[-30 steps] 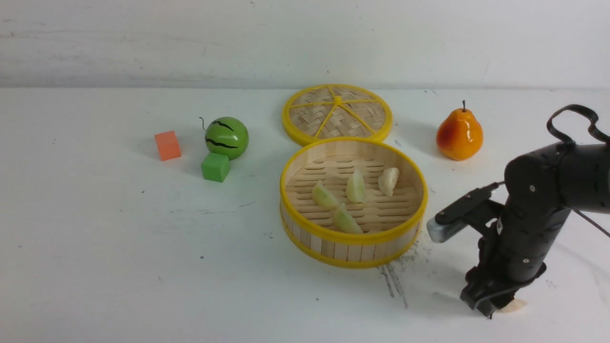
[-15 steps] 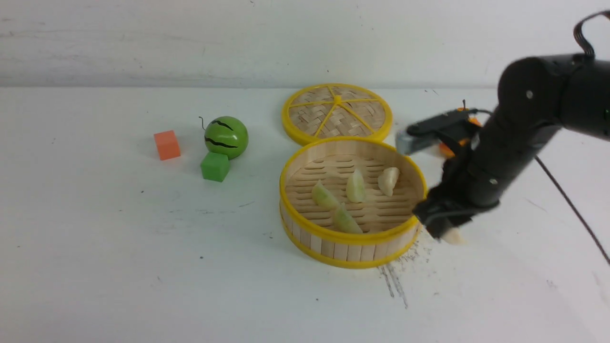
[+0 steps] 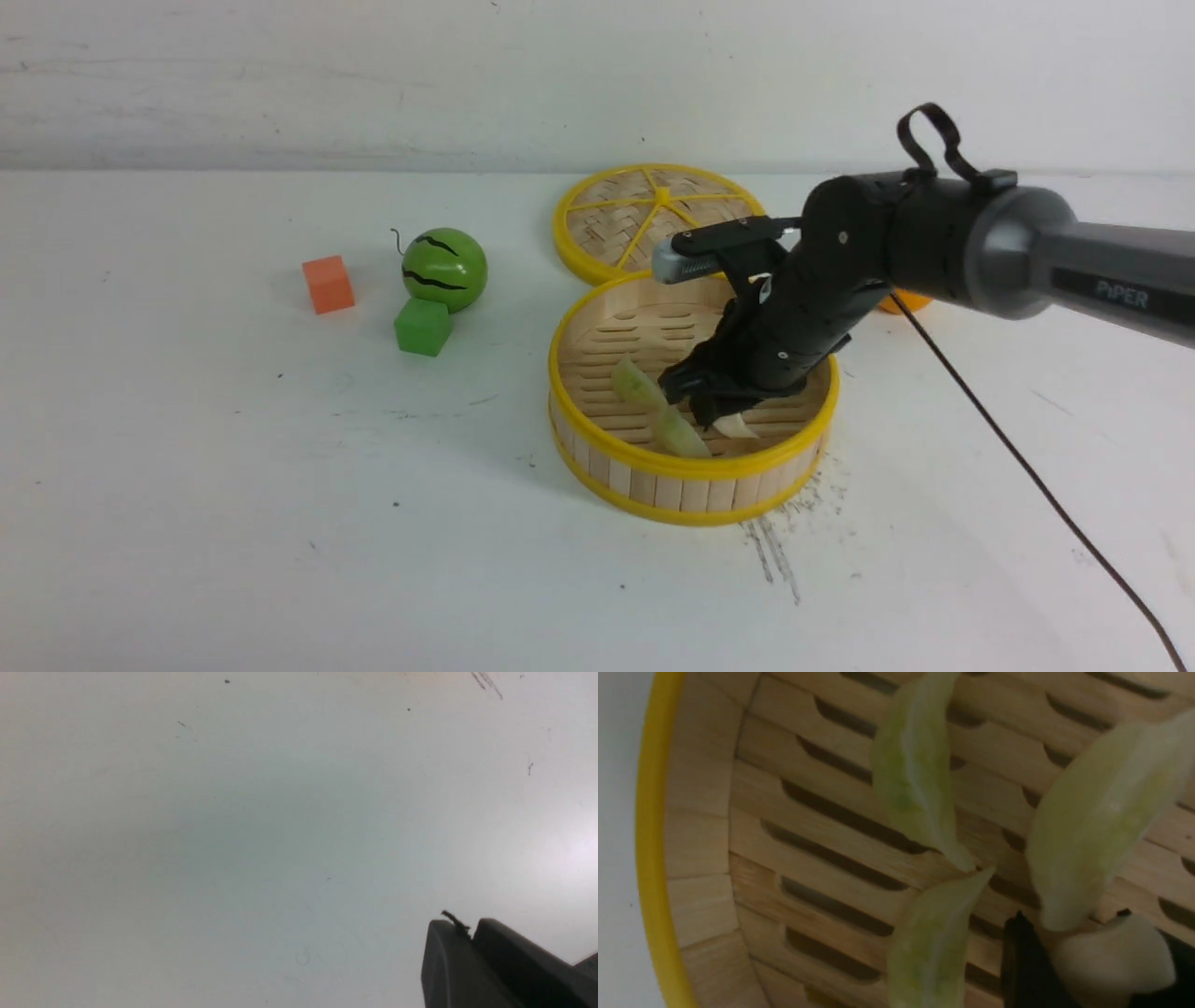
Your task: Put the dumplings into the steamer on the white table.
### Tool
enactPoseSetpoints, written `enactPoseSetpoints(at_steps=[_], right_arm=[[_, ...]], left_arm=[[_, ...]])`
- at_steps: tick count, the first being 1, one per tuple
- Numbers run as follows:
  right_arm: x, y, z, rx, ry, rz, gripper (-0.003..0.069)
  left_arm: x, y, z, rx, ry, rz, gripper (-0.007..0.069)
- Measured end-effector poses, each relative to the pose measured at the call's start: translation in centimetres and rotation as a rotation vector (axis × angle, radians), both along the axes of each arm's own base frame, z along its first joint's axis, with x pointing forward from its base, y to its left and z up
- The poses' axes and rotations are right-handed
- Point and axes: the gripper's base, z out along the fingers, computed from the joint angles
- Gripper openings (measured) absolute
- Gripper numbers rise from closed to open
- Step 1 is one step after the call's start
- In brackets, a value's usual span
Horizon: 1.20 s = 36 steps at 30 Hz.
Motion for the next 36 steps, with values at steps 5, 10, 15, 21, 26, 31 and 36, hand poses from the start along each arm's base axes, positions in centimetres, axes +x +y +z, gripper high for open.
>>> enactPoseSetpoints(at_steps=[5, 10, 15, 21, 26, 31, 36], right_arm=[[0.1, 0.0, 0.3, 0.014, -0.002, -0.023, 0.0412], [-1.7, -0.6, 7.0, 0.085, -0.098, -0.028, 0.0477], [-5.8, -2.1, 15.7, 0.165, -0.272, -0.006, 0.0356], [-12.6, -4.5, 20.3, 0.207, -0.473, 0.044, 0.0117], [-18.7, -7.4, 21.3, 0.269, -0.619, 0.025, -0.0016], [-24.8, -10.6, 20.1, 0.337, -0.745, -0.013, -0.002], [-28.1, -12.3, 19.7, 0.372, -0.836, -0.026, -0.002]], left_arm=[[-1.1, 1.3, -2.0, -0.013, -0.041, 0.042, 0.007], [-1.6, 2.1, -2.9, -0.087, -0.161, 0.092, 0.0074], [-1.4, 2.0, -2.2, -0.149, -0.252, 0.089, 0.0075], [-1.4, 2.0, -2.1, -0.149, -0.266, 0.09, 0.0076], [-1.4, 2.0, -2.1, -0.149, -0.268, 0.092, 0.008], [-1.4, 2.0, -2.1, -0.15, -0.267, 0.092, 0.0088], [-1.4, 2.0, -2.1, -0.15, -0.267, 0.092, 0.0091]])
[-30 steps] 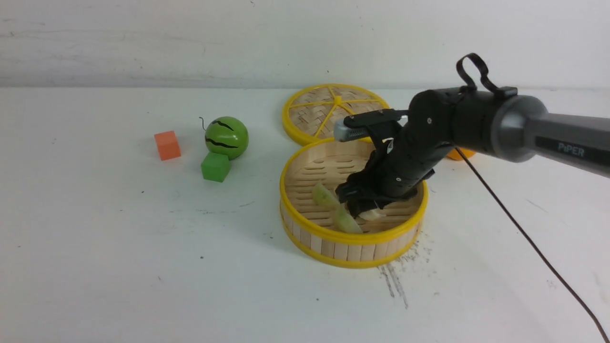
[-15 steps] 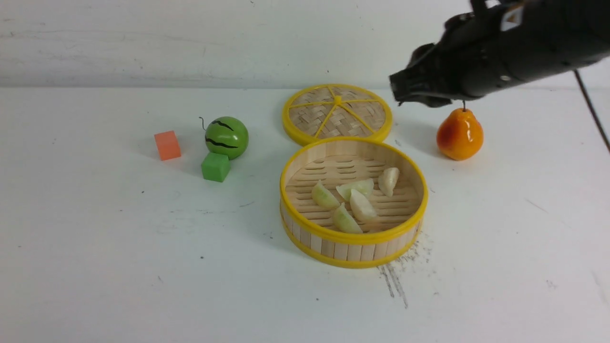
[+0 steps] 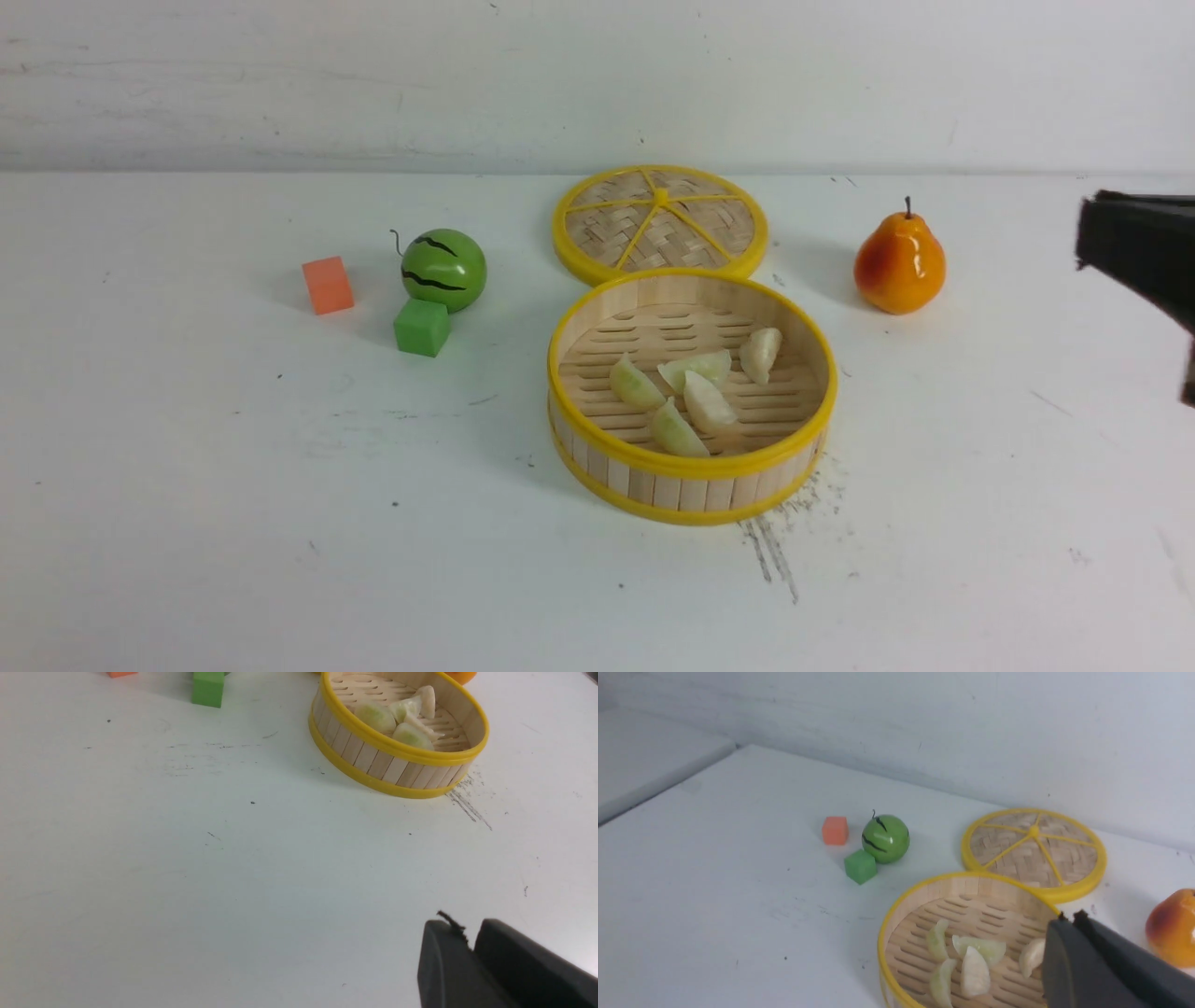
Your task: Put the dumplings into the steamer on the white table.
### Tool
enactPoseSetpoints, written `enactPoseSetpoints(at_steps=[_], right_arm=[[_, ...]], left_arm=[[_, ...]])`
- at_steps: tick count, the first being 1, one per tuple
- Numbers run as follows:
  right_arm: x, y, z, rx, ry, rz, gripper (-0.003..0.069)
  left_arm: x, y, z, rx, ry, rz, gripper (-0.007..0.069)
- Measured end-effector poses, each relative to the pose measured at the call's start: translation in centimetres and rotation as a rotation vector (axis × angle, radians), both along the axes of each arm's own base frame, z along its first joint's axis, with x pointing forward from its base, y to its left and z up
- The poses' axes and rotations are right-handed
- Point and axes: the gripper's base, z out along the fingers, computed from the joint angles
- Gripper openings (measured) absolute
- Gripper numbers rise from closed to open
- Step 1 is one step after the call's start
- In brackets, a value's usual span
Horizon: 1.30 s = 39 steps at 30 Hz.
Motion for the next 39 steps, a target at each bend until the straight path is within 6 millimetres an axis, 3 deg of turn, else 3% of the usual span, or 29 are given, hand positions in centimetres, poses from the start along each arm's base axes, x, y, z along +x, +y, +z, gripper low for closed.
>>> enactPoseSetpoints(at_steps=[5, 21, 24, 28, 32, 33, 34, 39], right_arm=[[-1.9, -0.9, 0.7, 0.027, -0.066, -0.001, -0.0019], [-3.5, -1.7, 1.0, -0.004, -0.105, -0.002, -0.0022], [-4.0, -2.1, 0.2, -0.022, -0.132, -0.014, -0.0022], [-4.7, -3.0, -4.4, -0.002, -0.139, -0.069, -0.0022], [-6.2, -4.8, -11.2, 0.059, -0.128, -0.214, -0.0022], [-6.2, -4.9, -11.5, 0.061, -0.128, -0.222, -0.0022], [-6.7, -5.5, -13.7, 0.059, -0.127, -0.286, -0.0022], [-7.7, -6.9, -17.5, 0.049, -0.131, -0.478, -0.0022]], left_arm=[[0.0, 0.0, 0.0, 0.0, 0.0, 0.0, 0.0091], [0.0, 0.0, 0.0, 0.0, -0.001, 0.0, 0.0109], [0.0, 0.0, 0.0, 0.0, -0.001, 0.0, 0.0112], [0.0, 0.0, 0.0, 0.0, -0.001, 0.0, 0.0112], [0.0, 0.0, 0.0, 0.0, -0.001, 0.0, 0.0113], [0.0, 0.0, 0.0, 0.0, -0.001, 0.0, 0.0113], [0.0, 0.0, 0.0, 0.001, -0.001, 0.001, 0.0116], [0.0, 0.0, 0.0, 0.001, -0.001, 0.0, 0.0123]])
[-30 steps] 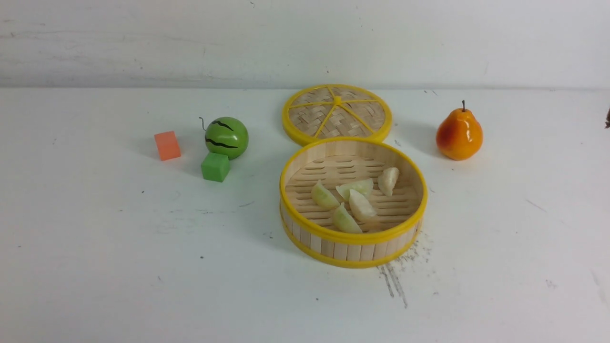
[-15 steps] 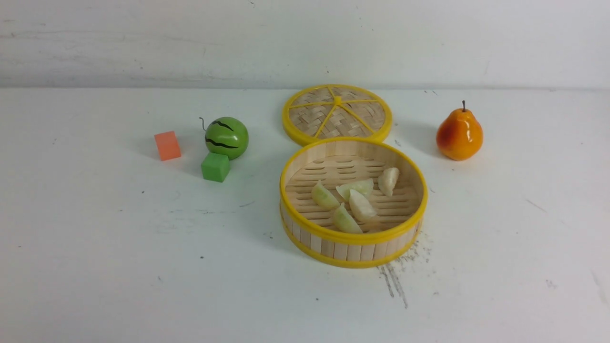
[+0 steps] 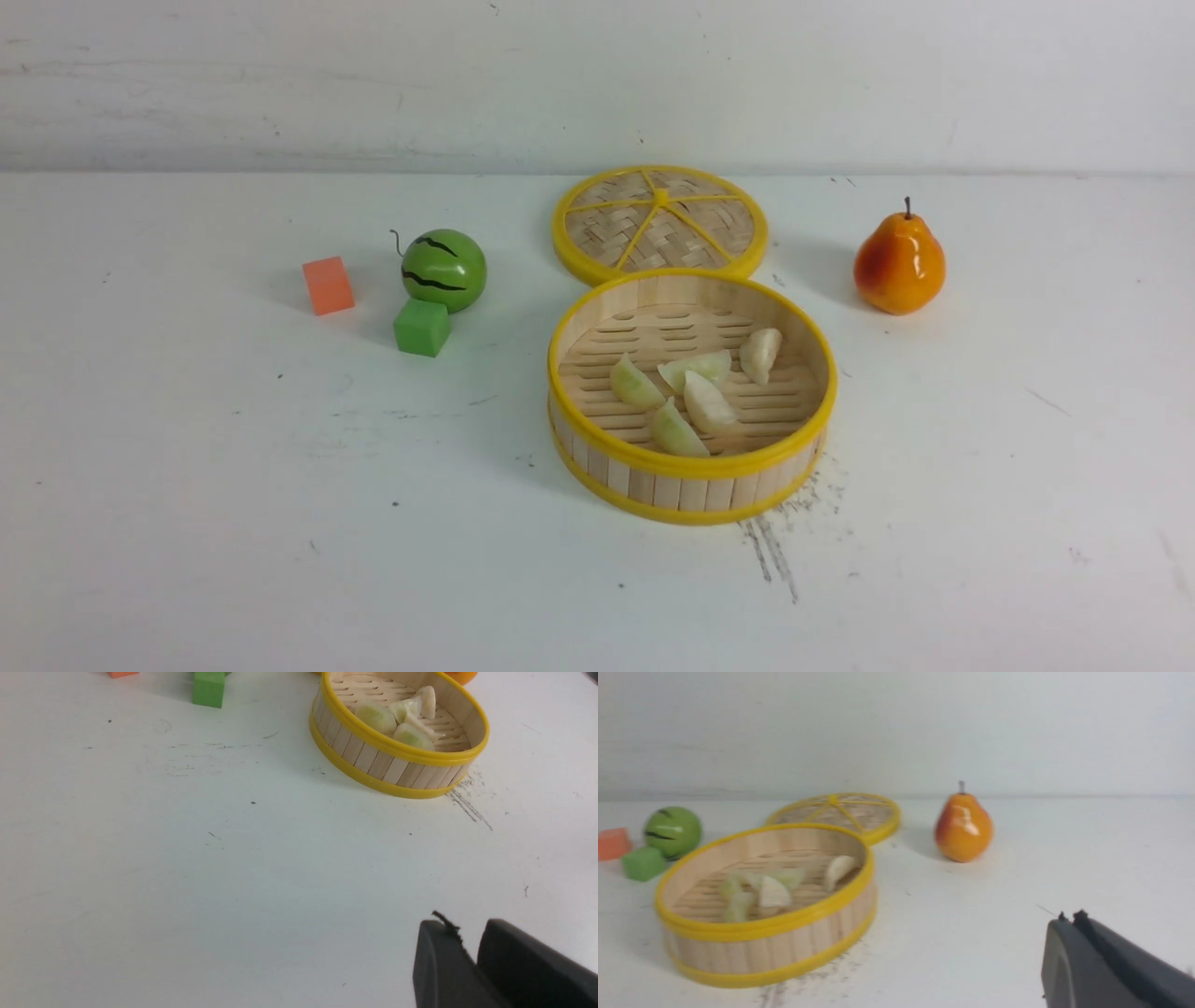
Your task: Put the dumplings into the steamer on the white table.
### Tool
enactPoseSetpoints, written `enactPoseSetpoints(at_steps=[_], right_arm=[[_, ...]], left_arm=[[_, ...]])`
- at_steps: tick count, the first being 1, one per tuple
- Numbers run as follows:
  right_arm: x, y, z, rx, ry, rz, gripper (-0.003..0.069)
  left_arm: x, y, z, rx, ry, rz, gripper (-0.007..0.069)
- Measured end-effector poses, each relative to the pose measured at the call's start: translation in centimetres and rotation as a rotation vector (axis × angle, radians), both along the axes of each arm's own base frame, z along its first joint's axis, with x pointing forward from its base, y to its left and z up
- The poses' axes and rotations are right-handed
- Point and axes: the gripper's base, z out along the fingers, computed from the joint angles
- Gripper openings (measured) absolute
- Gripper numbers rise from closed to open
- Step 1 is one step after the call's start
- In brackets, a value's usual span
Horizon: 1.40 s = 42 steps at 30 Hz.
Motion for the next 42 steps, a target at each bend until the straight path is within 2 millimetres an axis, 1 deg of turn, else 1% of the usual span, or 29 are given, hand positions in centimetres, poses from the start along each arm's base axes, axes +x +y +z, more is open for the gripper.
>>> enactPoseSetpoints(at_steps=[5, 12, 42], right_arm=[[-0.2, -0.5, -2.2, -0.038, 0.079, -0.076, -0.0022], [-0.5, -0.5, -4.0, -0.055, 0.263, -0.073, -0.0022], [-0.6, -0.5, -4.1, -0.055, 0.286, -0.072, -0.0004]], left_arm=[[0.0, 0.0, 0.0, 0.0, 0.0, 0.0, 0.0127], [0.0, 0.0, 0.0, 0.002, -0.001, 0.001, 0.0127], [0.0, 0.0, 0.0, 0.002, -0.001, 0.001, 0.0145]])
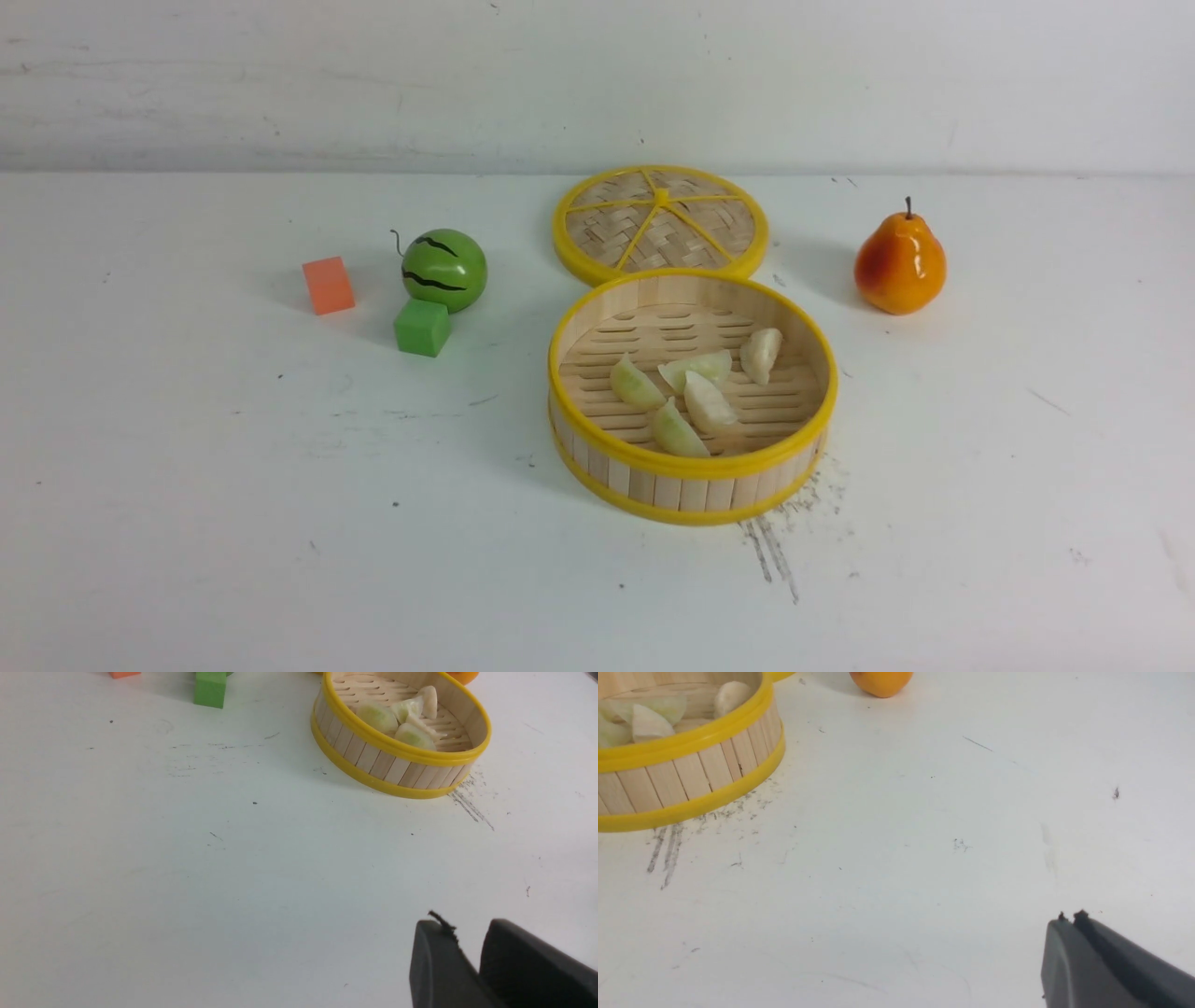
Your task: Put the dumplings into the steamer on the white table.
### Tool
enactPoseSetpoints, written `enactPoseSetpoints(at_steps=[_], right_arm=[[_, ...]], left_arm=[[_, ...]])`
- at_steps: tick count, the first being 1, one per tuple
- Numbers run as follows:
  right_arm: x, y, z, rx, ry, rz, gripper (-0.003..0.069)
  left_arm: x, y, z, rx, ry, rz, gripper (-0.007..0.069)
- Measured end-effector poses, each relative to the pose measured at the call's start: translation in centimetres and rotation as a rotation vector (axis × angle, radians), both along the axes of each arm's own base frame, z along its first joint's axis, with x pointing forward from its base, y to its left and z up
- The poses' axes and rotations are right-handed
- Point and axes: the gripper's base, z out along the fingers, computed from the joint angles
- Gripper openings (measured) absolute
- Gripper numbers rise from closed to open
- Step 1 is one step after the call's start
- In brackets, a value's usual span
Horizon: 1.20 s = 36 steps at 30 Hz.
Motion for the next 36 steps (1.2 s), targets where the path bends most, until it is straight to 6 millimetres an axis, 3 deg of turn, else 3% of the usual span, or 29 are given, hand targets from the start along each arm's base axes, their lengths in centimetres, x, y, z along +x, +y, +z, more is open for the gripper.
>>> enactPoseSetpoints(at_steps=[10, 14, 17, 24, 31, 36], right_arm=[[0.0, 0.0, 0.0, 0.0, 0.0, 0.0, 0.0003], [0.0, 0.0, 0.0, 0.0, 0.0, 0.0, 0.0009], [0.0, 0.0, 0.0, 0.0, 0.0, 0.0, 0.0012], [0.0, 0.0, 0.0, 0.0, 0.0, 0.0, 0.002], [0.0, 0.0, 0.0, 0.0, 0.0, 0.0, 0.0031], [0.0, 0.0, 0.0, -0.001, 0.0, 0.0, 0.0037]], left_arm=[[0.5, -0.3, -1.6, -0.018, -0.039, 0.003, 0.0146], [1.2, -0.8, -3.1, -0.105, -0.167, 0.033, 0.0078], [2.0, -0.9, -4.9, -0.102, -0.282, 0.099, -0.0014], [2.3, -0.1, -7.4, -0.066, -0.407, 0.278, -0.0014], [2.6, 0.9, -9.7, -0.013, -0.361, 0.463, -0.0014], [2.6, 1.0, -10.8, 0.03, -0.294, 0.455, -0.0014]])
